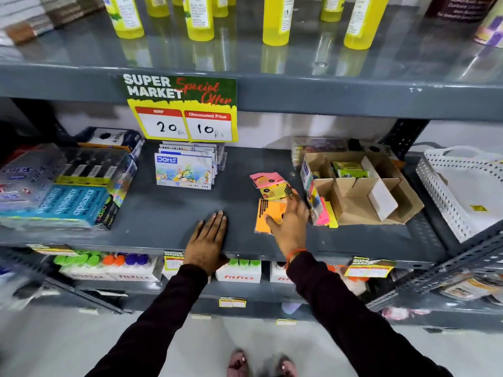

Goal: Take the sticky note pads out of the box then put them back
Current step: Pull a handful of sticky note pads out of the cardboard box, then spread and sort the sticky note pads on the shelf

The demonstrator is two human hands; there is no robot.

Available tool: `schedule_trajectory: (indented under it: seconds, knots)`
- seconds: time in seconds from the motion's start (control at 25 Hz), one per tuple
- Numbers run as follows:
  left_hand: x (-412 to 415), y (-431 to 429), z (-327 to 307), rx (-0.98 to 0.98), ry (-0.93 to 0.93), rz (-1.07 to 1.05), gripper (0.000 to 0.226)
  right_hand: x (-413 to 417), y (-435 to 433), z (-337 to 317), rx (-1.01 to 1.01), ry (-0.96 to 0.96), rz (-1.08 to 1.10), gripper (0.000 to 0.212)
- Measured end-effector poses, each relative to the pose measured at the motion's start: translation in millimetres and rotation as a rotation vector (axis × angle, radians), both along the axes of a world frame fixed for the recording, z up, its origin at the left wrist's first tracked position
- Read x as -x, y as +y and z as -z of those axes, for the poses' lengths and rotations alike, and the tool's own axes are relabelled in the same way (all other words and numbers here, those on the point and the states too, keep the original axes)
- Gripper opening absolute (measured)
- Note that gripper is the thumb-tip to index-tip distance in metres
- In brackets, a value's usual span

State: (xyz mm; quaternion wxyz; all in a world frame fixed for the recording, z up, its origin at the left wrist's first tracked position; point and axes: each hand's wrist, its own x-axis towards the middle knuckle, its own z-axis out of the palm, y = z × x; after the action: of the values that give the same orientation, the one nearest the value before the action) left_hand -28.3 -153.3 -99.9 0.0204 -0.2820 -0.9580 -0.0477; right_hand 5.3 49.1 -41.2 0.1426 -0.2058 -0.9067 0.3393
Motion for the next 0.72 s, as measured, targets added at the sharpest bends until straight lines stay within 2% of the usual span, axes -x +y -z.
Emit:
schedule_trajectory:
  seconds: [0.04,0.08,0.16,0.24,0.36,0.52,0.72]
  knots:
    - [0,0,0,-0.001,-0.004,0.000,0.125,5,5,-4,-0.211,-0.086,-0.128,0.078]
    - [-1,0,-1,-0.004,-0.005,0.000,0.125,10,8,-8,-0.341,-0.155,-0.213,0.078]
    - [-2,0,-1,-0.013,-0.015,-0.004,0.124,14,13,-10,-0.459,-0.226,-0.282,0.068]
    - [-2,-2,0,-0.027,-0.029,-0.024,0.123,8,12,-1,-0.500,-0.186,-0.296,0.057]
    - [-3,-4,0,-0.051,-0.046,-0.055,0.119,0,1,24,-0.572,0.005,-0.355,0.037]
    - [-7,-3,-4,-0.069,-0.077,-0.074,0.112,19,-30,28,-0.492,0.024,-0.485,0.021]
    - [-9,-4,-7,-0.071,-0.151,-0.080,0.097,79,-50,16,-0.351,-0.162,-0.568,0.042]
